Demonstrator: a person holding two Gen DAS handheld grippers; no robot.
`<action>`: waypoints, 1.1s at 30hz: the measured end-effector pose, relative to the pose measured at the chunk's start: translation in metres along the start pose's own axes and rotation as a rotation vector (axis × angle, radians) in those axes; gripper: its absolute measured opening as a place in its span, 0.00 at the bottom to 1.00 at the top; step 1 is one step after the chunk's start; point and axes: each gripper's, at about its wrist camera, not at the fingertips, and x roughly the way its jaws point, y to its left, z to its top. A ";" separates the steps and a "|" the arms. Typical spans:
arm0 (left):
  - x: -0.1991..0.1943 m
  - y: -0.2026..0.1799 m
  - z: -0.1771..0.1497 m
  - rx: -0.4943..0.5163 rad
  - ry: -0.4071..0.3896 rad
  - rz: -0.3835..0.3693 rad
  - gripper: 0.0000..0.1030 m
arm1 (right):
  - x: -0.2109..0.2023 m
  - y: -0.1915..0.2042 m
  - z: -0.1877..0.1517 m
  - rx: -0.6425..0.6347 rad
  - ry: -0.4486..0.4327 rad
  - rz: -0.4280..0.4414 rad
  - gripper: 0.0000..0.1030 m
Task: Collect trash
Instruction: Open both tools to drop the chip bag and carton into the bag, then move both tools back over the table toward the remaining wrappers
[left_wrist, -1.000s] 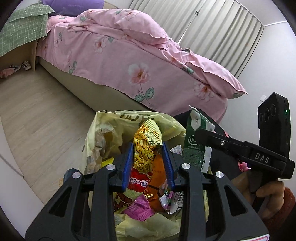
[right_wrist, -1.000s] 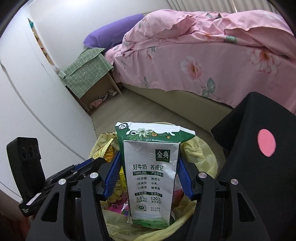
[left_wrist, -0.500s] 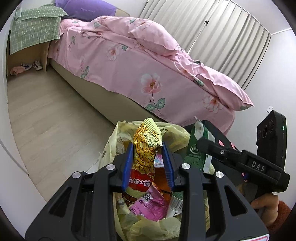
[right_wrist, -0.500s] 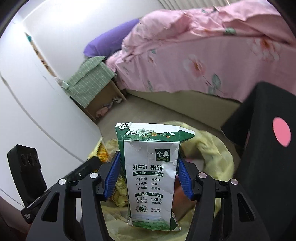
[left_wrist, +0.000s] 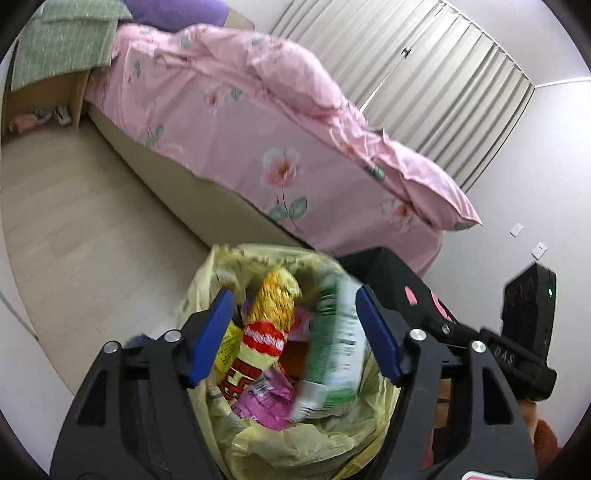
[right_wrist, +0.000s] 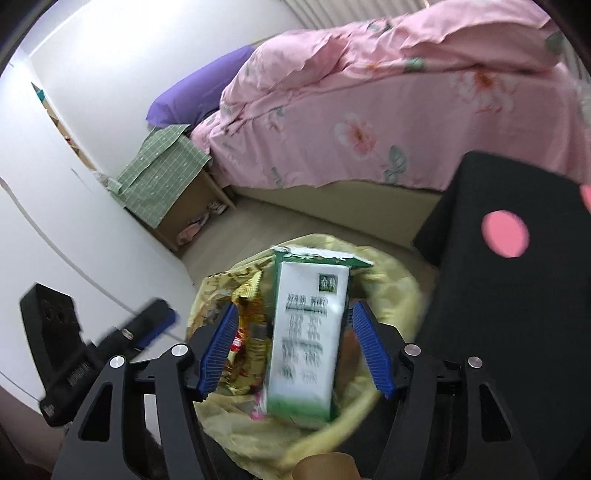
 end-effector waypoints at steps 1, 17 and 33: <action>-0.005 -0.004 0.002 0.011 -0.011 0.009 0.66 | -0.009 -0.001 -0.001 -0.006 -0.011 -0.015 0.59; -0.021 -0.116 -0.022 0.244 0.038 -0.069 0.67 | -0.182 -0.025 -0.072 -0.196 -0.152 -0.404 0.59; 0.087 -0.296 -0.090 0.771 0.285 -0.425 0.67 | -0.311 -0.129 -0.175 0.028 -0.220 -0.718 0.59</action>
